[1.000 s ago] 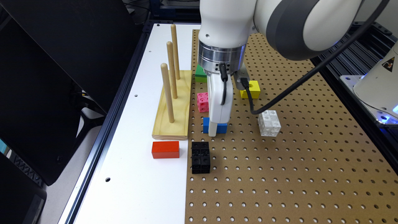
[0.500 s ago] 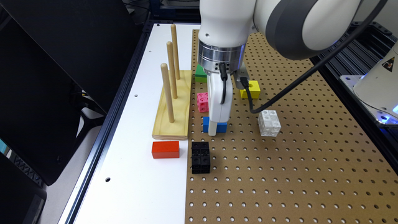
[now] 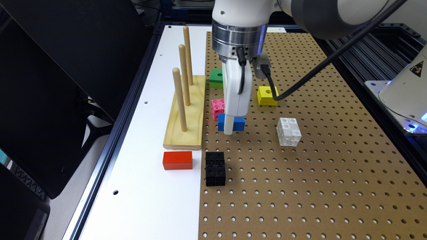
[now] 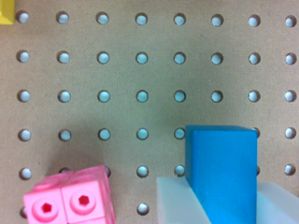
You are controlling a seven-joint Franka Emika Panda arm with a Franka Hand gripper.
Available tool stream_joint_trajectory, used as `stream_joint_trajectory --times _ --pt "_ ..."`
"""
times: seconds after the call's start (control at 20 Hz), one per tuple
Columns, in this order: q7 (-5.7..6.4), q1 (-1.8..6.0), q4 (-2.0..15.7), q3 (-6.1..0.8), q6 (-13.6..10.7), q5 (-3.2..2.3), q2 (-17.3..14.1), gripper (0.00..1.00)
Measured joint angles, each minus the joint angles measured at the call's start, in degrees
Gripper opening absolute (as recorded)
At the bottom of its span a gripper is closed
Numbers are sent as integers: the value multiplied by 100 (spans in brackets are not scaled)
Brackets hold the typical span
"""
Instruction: Pick up narrow blue stick.
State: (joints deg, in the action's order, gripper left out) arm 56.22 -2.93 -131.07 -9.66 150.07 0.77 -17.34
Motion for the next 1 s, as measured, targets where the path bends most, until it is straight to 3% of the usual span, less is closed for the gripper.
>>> stream_joint_trajectory --times 0.25,0.5,0.75,1.0 --pt "0 0 -3 -5 -503 0 494 0" --pt "0 0 6 -8 -626 0 634 0" --pt "1 -1 3 -20 -1122 3 1160 0" --pt "0 0 27 -22 -1302 4 1375 0"
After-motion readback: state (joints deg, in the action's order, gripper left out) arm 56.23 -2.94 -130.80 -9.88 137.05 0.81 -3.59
